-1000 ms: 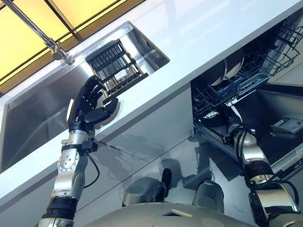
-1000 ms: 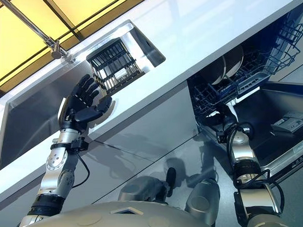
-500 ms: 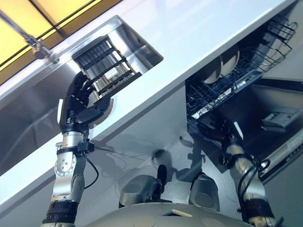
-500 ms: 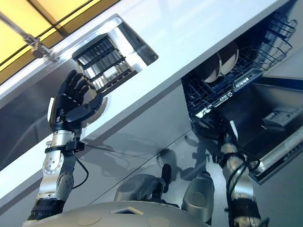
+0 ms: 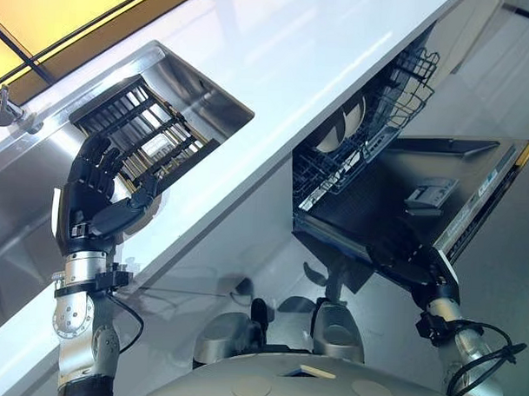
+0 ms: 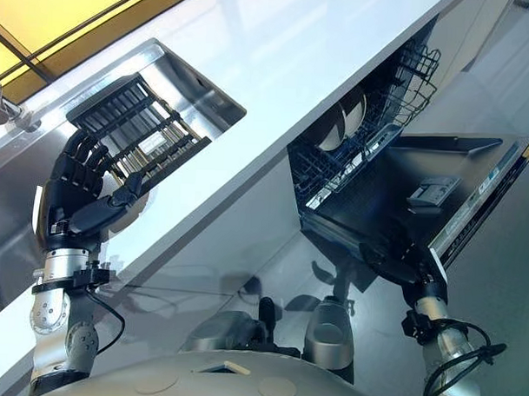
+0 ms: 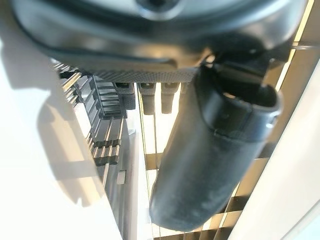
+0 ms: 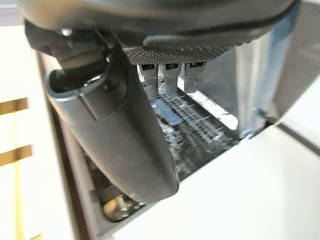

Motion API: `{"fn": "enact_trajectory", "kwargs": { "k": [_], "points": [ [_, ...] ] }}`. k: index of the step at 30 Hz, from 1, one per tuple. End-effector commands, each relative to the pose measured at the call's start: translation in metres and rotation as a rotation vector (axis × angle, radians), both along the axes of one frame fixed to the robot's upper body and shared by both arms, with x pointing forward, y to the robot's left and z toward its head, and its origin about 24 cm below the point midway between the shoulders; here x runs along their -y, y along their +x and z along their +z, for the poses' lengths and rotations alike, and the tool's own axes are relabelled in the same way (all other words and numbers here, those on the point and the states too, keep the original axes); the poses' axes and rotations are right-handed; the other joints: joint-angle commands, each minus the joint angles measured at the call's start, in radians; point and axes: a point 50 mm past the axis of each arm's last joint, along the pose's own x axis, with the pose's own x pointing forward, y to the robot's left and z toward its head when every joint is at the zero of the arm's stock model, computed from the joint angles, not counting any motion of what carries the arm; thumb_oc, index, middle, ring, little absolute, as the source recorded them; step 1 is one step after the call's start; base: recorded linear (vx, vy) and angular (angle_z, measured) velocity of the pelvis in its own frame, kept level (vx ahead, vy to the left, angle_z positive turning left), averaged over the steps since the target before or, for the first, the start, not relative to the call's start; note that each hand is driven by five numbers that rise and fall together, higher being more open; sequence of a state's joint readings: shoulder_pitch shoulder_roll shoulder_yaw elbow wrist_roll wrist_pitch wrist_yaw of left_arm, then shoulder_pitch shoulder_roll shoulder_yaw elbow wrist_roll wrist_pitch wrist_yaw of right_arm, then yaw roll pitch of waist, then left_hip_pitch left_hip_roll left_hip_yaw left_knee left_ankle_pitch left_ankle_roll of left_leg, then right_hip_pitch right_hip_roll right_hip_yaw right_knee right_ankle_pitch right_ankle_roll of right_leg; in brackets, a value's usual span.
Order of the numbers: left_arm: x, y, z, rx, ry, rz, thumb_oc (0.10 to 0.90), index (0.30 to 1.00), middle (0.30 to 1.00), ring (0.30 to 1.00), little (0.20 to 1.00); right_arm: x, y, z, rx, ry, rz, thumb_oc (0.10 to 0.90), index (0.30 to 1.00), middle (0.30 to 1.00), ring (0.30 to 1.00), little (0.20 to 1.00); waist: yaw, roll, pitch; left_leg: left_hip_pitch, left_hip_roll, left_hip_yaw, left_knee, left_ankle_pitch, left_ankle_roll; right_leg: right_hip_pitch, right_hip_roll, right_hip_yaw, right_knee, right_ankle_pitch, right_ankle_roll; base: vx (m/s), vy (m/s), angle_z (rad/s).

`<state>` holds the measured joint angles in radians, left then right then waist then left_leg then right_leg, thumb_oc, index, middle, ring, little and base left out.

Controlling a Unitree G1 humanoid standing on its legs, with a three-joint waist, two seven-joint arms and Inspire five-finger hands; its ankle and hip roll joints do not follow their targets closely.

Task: Pick up plates and place into dishwasher.

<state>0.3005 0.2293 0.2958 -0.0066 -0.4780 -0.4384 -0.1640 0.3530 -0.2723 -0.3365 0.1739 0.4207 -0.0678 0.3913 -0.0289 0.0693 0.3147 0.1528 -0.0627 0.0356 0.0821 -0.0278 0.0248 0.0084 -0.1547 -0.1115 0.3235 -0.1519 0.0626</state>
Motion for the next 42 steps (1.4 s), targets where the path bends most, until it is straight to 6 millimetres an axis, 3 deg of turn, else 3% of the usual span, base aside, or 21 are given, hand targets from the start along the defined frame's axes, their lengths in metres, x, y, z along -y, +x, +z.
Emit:
{"fn": "enact_trajectory", "kwargs": {
  "k": [1, 7, 15, 19, 26, 32, 42],
  "points": [
    [-0.026, -0.008, 0.041, 0.177, 0.119, 0.074, 0.8, 0.9, 0.9, 0.9, 0.9, 0.004, 0.019, 0.047, 0.309, -0.013, -0.042, 0.8, 0.9, 0.9, 0.9, 0.9, -0.007, -0.005, -0.122, -0.011, -0.075, 0.012, -0.037, -0.052, 0.091, -0.068, 0.043, 0.014, -0.086, 0.164, 0.038, -0.09, -0.153, -0.1],
    [-0.039, -0.002, 0.043, 0.155, 0.17, 0.091, 0.8, 0.9, 0.9, 0.9, 0.9, 0.028, 0.017, 0.053, 0.37, 0.051, -0.232, 0.8, 0.9, 0.9, 0.9, 0.9, -0.015, -0.019, -0.171, 0.012, -0.052, 0.026, -0.062, -0.051, 0.08, -0.025, 0.073, 0.006, -0.106, 0.136, 0.033, -0.08, -0.156, -0.07],
    [-0.05, 0.008, 0.049, 0.114, 0.221, 0.067, 0.8, 0.9, 0.9, 0.9, 0.9, 0.073, -0.012, 0.038, 0.219, -0.08, -0.584, 0.8, 0.9, 0.9, 0.9, 0.9, -0.035, -0.023, -0.206, 0.052, -0.031, 0.03, -0.069, -0.065, 0.075, 0.027, 0.112, 0.008, -0.059, 0.07, 0.0, 0.01, -0.154, -0.06],
    [-0.05, 0.018, 0.048, 0.085, 0.231, 0.04, 0.8, 0.9, 0.9, 0.9, 0.9, 0.09, -0.023, 0.035, 0.161, -0.163, -0.683, 0.8, 0.9, 0.9, 0.9, 0.9, -0.041, -0.019, -0.196, 0.057, -0.025, 0.019, -0.056, -0.062, 0.067, 0.034, 0.118, 0.004, -0.002, 0.038, -0.015, 0.09, -0.15, 0.05],
    [-0.046, 0.032, 0.047, 0.07, 0.201, 0.014, 0.8, 0.9, 0.9, 0.9, 0.9, 0.121, -0.042, 0.041, 0.127, -0.221, -0.831, 0.8, 0.9, 0.9, 0.9, 0.9, -0.046, 0.004, -0.132, -0.018, 0.005, 0.002, 0.075, -0.062, 0.022, 0.037, 0.104, -0.018, 0.105, -0.089, -0.08, 0.1, -0.134, 0.13],
    [-0.048, 0.033, 0.053, 0.135, 0.164, 0.066, 0.8, 0.9, 0.9, 0.9, 0.9, 0.126, -0.037, 0.04, 0.162, -0.099, -0.82, 0.8, 0.9, 0.9, 0.9, 0.9, -0.059, 0.039, -0.072, -0.141, 0.026, 0.017, 0.226, -0.105, 0.028, -0.096, 0.102, -0.003, 0.219, -0.123, -0.133, -0.04, -0.085, 0.02],
    [-0.051, 0.026, 0.05, 0.111, 0.06, -0.008, 0.8, 0.9, 0.9, 0.9, 0.9, 0.104, -0.036, 0.0, 0.134, 0.317, -0.668, 0.8, 0.9, 0.9, 0.9, 0.9, -0.041, 0.059, -0.014, -0.326, 0.05, 0.008, 0.316, -0.027, 0.004, -0.23, 0.129, 0.014, 0.361, -0.13, -0.16, 0.03, -0.044, -0.06]
  ]
}}
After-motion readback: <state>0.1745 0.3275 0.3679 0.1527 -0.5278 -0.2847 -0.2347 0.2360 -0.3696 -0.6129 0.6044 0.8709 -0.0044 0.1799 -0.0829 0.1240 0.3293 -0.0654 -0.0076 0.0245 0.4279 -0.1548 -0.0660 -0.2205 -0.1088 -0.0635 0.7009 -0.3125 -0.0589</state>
